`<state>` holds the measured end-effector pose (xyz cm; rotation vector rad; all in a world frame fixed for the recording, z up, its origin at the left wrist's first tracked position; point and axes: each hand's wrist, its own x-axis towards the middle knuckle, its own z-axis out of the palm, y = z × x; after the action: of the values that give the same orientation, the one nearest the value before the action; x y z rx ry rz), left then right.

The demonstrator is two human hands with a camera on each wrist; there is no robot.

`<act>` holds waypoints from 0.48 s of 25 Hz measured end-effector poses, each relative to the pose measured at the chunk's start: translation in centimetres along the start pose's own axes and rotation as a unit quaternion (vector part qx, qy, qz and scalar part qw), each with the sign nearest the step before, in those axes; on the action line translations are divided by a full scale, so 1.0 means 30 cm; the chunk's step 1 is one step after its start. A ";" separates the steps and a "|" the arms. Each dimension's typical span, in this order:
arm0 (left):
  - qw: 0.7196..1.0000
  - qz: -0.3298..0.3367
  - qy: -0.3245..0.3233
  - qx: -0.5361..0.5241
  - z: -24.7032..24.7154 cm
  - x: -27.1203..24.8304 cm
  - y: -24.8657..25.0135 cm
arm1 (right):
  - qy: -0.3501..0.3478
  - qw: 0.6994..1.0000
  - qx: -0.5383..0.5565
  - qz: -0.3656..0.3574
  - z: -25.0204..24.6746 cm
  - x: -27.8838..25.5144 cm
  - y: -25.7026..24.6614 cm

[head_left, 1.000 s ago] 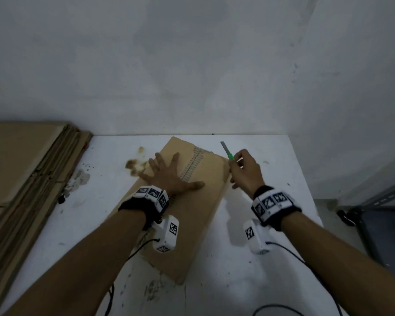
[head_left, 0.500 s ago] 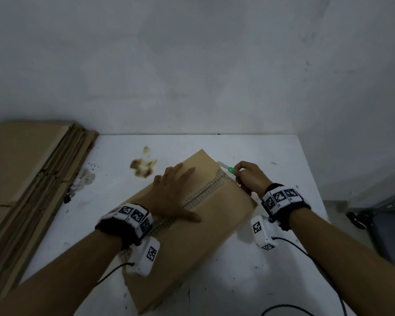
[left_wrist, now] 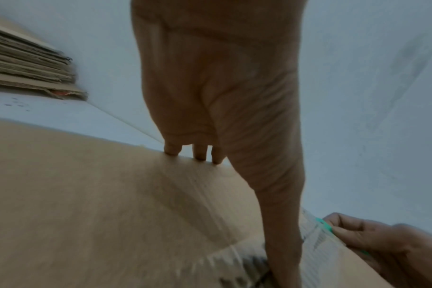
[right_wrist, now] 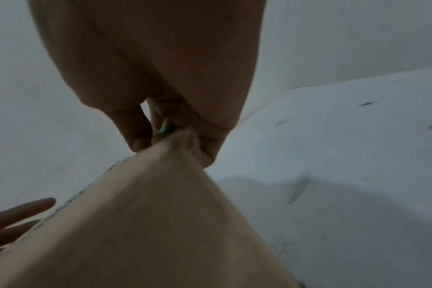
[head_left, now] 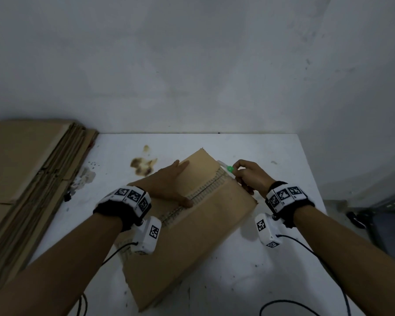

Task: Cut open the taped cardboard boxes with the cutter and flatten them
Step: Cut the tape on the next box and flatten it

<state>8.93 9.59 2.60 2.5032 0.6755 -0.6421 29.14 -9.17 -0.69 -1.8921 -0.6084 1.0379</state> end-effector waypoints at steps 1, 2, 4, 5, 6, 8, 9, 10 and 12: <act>1.000 0.005 -0.007 0.004 -0.011 -0.003 0.004 | -0.002 1.000 0.003 -0.001 -0.007 -0.009 0.004; 1.000 0.009 -0.016 0.010 -0.021 -0.005 0.009 | -0.001 1.000 0.007 -0.001 -0.015 -0.015 0.007; 0.999 0.014 -0.029 0.017 -0.032 -0.005 0.013 | -0.003 1.000 0.004 0.002 -0.023 -0.016 0.009; 0.999 0.016 -0.032 0.019 -0.033 -0.006 0.015 | -0.006 1.000 -0.005 0.004 -0.023 -0.011 0.008; 0.999 0.018 -0.035 0.021 -0.033 -0.005 0.015 | -0.006 1.000 -0.014 0.006 -0.022 -0.003 0.005; 0.999 0.018 -0.042 0.028 -0.034 -0.003 0.018 | 0.002 0.999 -0.037 0.007 -0.019 0.022 -0.004; 0.998 0.017 -0.046 0.032 -0.035 -0.004 0.016 | 0.005 0.999 -0.054 0.004 -0.014 0.035 -0.009; 0.998 0.016 -0.048 0.035 -0.036 -0.002 0.016 | 0.004 0.997 -0.073 -0.002 -0.010 0.045 -0.017; 0.998 0.009 -0.053 0.041 -0.037 0.002 0.014 | -0.016 0.993 -0.119 -0.020 0.003 0.057 -0.033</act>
<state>9.55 9.87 3.57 2.5264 0.5984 -0.8046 29.96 -7.38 -0.57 -2.0630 -0.8148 1.0079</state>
